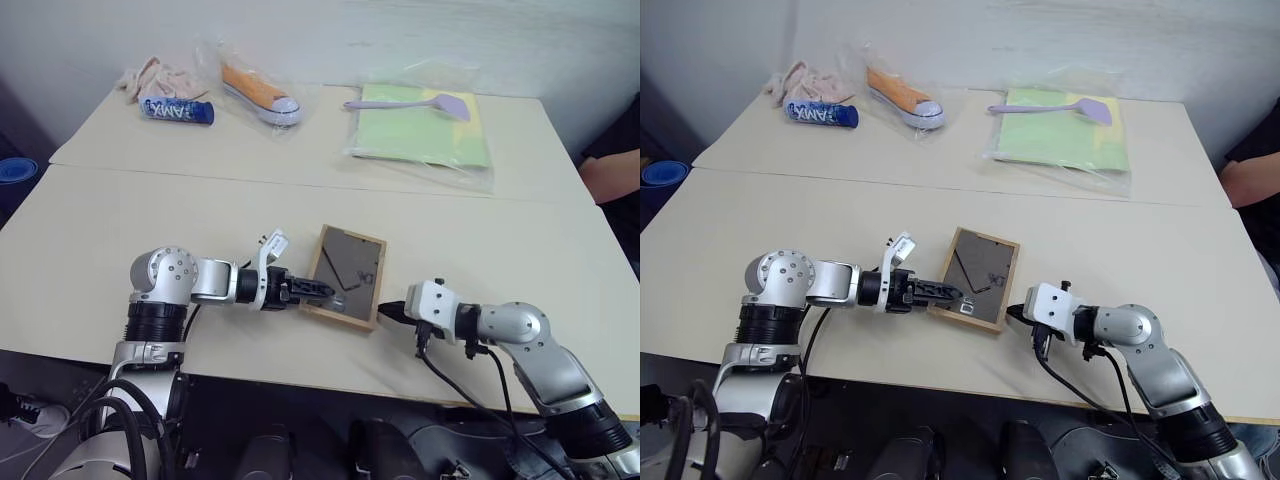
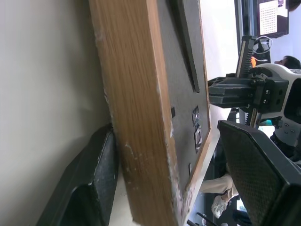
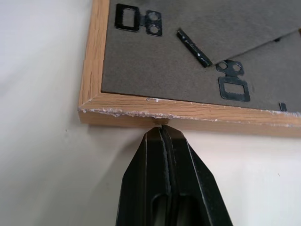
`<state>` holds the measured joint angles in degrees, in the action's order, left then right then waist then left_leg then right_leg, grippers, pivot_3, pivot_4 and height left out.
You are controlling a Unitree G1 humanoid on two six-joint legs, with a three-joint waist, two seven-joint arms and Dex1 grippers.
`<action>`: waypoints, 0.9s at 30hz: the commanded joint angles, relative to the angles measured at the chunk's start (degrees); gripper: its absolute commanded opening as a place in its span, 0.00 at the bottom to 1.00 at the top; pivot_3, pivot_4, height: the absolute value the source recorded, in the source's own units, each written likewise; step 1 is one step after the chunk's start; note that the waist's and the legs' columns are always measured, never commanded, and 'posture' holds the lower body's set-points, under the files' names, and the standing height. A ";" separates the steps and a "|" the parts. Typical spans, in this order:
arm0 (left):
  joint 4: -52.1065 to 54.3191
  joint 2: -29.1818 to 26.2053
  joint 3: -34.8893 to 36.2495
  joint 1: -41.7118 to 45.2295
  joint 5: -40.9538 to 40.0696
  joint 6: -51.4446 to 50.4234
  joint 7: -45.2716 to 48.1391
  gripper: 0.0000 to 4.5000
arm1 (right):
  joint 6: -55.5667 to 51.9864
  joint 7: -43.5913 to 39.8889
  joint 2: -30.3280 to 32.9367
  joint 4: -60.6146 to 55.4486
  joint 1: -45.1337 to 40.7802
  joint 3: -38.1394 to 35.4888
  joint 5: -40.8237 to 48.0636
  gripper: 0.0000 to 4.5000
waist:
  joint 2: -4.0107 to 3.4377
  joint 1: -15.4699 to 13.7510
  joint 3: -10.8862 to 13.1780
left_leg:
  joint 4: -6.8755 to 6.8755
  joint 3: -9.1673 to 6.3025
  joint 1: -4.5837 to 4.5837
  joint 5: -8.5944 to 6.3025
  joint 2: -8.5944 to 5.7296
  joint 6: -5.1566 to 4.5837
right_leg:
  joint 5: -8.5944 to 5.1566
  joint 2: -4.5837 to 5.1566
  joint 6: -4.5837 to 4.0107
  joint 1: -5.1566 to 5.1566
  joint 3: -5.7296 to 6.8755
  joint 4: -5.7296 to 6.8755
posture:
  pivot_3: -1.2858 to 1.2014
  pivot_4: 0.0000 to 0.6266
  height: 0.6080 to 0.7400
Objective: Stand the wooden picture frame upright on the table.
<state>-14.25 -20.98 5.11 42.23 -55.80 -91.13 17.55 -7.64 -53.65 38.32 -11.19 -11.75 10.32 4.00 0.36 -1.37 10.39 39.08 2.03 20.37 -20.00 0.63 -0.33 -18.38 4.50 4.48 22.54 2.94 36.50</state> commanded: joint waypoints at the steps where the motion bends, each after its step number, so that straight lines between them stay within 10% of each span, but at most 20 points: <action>1: -1.81 2.09 -0.48 -1.33 -2.05 -1.37 -3.10 0.63 | 0.37 0.70 -0.44 -1.87 -0.08 -0.53 0.47 0.00 | 0.00 0.00 0.00 | 0.00 0.00 0.00 0.00 -0.01 0.00 | 0.00 0.00 0.00 -0.01 0.00 0.00 | 0.52 0.24 1.00; 6: 3.30 1.68 5.21 -4.58 -1.60 0.77 -2.68 0.36 | 0.86 -0.75 -0.06 -2.78 1.91 -6.26 7.14 0.00 | 0.01 0.08 0.00 | 0.00 -0.01 0.01 0.00 0.00 0.01 | 0.00 -0.02 0.02 -0.02 0.05 -0.01 | 0.52 0.24 1.00; 20: 18.66 -10.09 -7.62 -19.41 19.46 48.97 26.38 0.29 | -24.57 0.27 -4.55 -3.93 -13.55 -10.49 32.70 1.00 | -0.01 2.59 -0.01 | -0.10 0.00 -0.14 0.09 0.21 0.30 | -0.05 -0.11 -0.13 -0.02 -0.04 0.00 | 0.52 0.24 1.00; 27: 20.69 -9.72 -9.18 -21.31 20.40 50.73 27.72 0.29 | -25.38 -0.42 -7.66 -1.00 -18.87 -5.45 30.22 1.00 | 0.00 2.64 -0.02 | -0.10 0.00 -0.03 -0.02 0.18 0.04 | -0.04 0.01 -0.11 0.05 -0.05 -0.08 | 0.52 0.24 1.00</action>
<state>5.20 -30.19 -2.56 21.74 -38.84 -40.59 45.84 -33.65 -53.60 31.65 -12.55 -29.77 3.95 34.43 0.36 1.27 10.38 38.98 2.02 20.34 -20.02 0.81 -0.29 -18.42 4.51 4.38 22.58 2.89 36.43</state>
